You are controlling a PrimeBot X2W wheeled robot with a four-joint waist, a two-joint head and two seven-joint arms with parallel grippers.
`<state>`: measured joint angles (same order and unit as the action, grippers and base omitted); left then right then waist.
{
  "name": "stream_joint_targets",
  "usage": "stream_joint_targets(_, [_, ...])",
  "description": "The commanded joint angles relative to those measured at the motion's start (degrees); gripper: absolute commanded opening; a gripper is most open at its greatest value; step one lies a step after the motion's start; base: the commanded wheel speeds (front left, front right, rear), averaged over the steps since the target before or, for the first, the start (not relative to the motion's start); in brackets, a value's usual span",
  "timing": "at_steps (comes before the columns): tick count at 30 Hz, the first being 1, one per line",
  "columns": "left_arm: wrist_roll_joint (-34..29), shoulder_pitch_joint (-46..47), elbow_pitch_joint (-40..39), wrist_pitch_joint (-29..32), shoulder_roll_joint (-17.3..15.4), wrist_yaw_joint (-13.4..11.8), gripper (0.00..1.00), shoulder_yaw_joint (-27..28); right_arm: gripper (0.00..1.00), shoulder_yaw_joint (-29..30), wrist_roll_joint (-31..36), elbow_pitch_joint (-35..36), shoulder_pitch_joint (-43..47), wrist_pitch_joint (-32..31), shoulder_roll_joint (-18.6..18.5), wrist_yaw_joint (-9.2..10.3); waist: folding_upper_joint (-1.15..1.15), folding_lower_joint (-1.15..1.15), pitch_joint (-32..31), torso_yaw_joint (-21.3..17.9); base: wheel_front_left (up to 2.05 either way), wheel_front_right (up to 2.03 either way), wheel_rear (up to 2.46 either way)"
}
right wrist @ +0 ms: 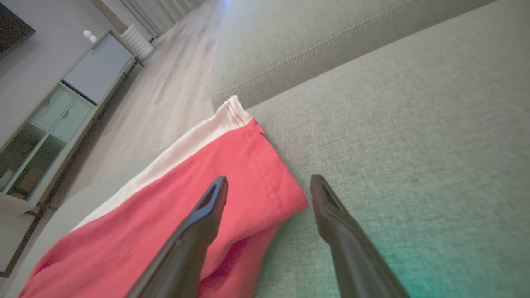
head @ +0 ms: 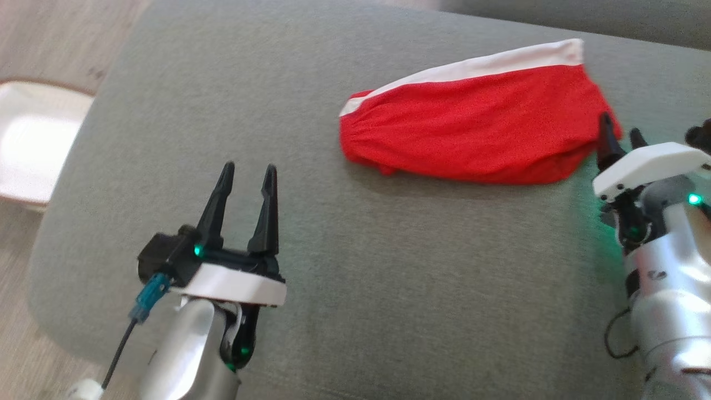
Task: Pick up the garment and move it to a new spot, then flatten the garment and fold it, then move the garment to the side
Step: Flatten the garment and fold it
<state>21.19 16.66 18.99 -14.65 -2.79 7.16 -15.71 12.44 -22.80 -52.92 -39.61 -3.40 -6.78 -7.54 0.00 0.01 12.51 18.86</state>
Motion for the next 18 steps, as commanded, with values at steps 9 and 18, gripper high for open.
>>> stream_joint_targets(9, [1.9, 2.8, -1.7, -0.3, -0.5, 0.3, 1.0, -1.4, 1.0, 8.8, 11.2, -13.8, -6.6, -1.2, -2.4, 0.05, 0.0, -0.01, 2.4, 5.6, 0.0, 0.0, 0.0])
stream_joint_targets(18, [3.1, 3.2, -1.0, -0.3, -0.5, 0.3, 1.0, -2.3, 1.0, 10.3, 15.2, -18.1, -8.4, -2.1, -0.1, 0.05, 0.0, -0.01, 3.0, 6.4, 0.0, 0.0, 0.0])
